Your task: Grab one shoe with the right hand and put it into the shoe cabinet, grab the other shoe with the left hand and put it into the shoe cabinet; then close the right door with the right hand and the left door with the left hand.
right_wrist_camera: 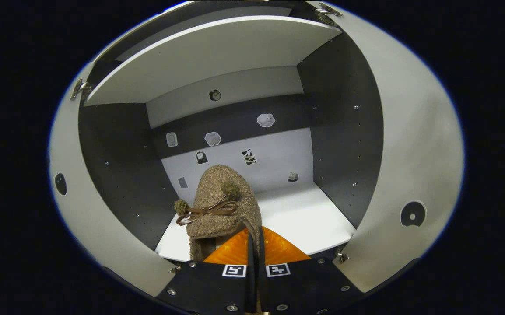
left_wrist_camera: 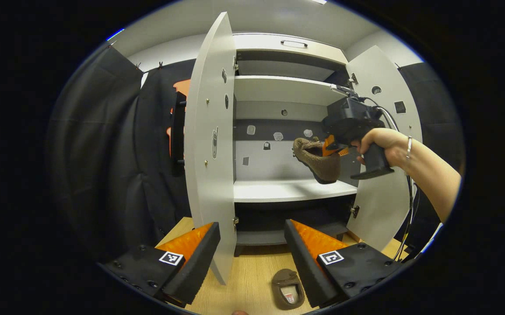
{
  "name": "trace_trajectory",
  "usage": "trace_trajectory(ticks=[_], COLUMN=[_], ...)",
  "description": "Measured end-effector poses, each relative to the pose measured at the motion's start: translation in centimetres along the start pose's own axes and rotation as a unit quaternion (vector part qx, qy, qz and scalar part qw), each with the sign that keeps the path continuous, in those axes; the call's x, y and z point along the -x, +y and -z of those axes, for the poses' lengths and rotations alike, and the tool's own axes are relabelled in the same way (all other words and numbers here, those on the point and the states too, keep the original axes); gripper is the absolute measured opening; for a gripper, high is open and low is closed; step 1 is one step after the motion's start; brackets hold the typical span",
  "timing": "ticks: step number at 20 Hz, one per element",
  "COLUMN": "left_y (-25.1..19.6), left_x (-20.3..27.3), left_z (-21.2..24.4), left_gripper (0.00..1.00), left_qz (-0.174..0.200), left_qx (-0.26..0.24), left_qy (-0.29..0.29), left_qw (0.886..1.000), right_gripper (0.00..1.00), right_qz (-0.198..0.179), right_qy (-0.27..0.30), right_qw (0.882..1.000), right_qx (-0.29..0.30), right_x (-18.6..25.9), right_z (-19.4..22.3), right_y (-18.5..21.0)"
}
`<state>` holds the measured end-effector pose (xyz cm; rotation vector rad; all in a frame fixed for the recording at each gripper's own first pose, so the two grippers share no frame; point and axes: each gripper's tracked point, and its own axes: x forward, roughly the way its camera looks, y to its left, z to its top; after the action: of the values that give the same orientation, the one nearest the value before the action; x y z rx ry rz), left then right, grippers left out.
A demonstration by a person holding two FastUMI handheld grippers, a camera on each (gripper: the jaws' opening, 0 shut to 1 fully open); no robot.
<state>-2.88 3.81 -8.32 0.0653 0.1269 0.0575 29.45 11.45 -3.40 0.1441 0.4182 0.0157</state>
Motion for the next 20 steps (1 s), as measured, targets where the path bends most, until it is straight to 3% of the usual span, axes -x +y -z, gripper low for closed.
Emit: trace_trajectory(ticks=[6,12,20], left_y=[0.5,1.0,0.7], left_x=[-0.3,-0.9,-1.0], left_z=[0.7,1.0,1.1], left_gripper=[0.94,0.97,0.96], left_qz=[-0.006,-0.015,-0.012], left_qx=[0.002,0.003,0.005], left_qy=[0.010,0.015,0.016], left_qw=[1.000,1.000,1.000], right_gripper=[0.02,0.06,0.45], right_qz=[0.031,0.040,0.027], right_qy=[0.053,0.089,0.060], right_qw=[0.998,0.995,0.998], right_qx=[-0.021,-0.018,-0.005], right_x=[-7.2,-9.9,-7.2], right_z=[1.3,3.2,2.2], right_y=[-1.4,-2.3,-2.1])
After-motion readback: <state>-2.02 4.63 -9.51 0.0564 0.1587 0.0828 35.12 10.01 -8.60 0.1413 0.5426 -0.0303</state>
